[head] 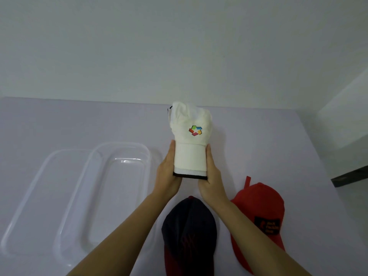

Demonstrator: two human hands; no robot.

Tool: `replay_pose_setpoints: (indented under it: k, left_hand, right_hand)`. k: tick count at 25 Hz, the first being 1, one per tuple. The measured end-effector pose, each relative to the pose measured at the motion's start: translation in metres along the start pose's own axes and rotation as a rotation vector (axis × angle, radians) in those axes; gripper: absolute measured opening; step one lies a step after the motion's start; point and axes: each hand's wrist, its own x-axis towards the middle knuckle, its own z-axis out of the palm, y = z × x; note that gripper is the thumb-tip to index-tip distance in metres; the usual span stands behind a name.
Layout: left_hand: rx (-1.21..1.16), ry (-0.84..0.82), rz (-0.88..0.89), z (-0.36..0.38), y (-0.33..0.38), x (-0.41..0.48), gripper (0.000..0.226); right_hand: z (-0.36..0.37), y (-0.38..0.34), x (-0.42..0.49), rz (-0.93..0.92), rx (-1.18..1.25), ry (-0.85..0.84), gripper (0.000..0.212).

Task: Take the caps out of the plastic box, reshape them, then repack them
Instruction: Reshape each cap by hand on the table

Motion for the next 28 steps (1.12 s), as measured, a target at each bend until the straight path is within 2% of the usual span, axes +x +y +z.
replay_pose_setpoints:
  k: [1,2,4,7,10,12,15,18,20,21,24,26,28]
  left_hand:
    - [-0.03,-0.002,0.021,0.006,0.006,-0.008,0.03]
    - [-0.028,0.023,0.053,0.013,0.007,-0.014,0.024]
    - [-0.07,0.049,0.053,0.02,0.007,-0.022,0.029]
    - [-0.138,0.1,0.081,0.014,0.014,-0.018,0.027]
    - [-0.017,0.128,0.172,0.013,0.018,-0.018,0.026]
    - [0.07,0.05,0.205,0.014,0.009,-0.022,0.033]
    - [0.388,0.104,0.33,-0.003,0.003,-0.015,0.036]
    - [0.634,-0.132,0.428,-0.03,0.01,-0.007,0.074]
    - [0.63,-0.185,0.408,-0.043,0.017,0.003,0.086]
    - [0.587,-0.143,0.441,-0.048,0.029,0.008,0.084]
    - [0.531,-0.043,0.587,-0.057,0.074,0.022,0.059]
    - [0.633,-0.151,0.57,-0.053,0.101,0.033,0.065]
    - [0.837,-0.297,0.487,-0.047,0.119,0.039,0.08]
  right_hand:
    - [0.006,-0.004,0.001,0.012,0.092,0.006,0.07]
    - [0.012,-0.008,0.001,0.027,0.17,0.015,0.066]
    - [0.017,-0.014,0.003,0.086,0.292,0.024,0.063]
    - [0.009,-0.018,0.007,0.072,0.291,-0.059,0.064]
    - [0.013,-0.023,0.011,0.074,0.363,-0.073,0.058]
    - [0.018,-0.029,0.01,0.061,0.368,-0.077,0.056]
    - [0.004,-0.016,0.01,-0.032,0.235,-0.132,0.063]
    - [-0.022,0.006,0.01,-0.156,-0.027,-0.082,0.075]
    - [-0.032,0.014,0.011,-0.23,-0.217,-0.042,0.083]
    - [-0.034,0.016,0.01,-0.261,-0.314,-0.039,0.086]
    - [-0.034,0.017,0.005,-0.388,-0.574,-0.049,0.093]
    - [-0.03,0.015,0.003,-0.467,-0.688,-0.023,0.1]
    - [-0.027,0.013,0.005,-0.503,-0.71,0.025,0.104]
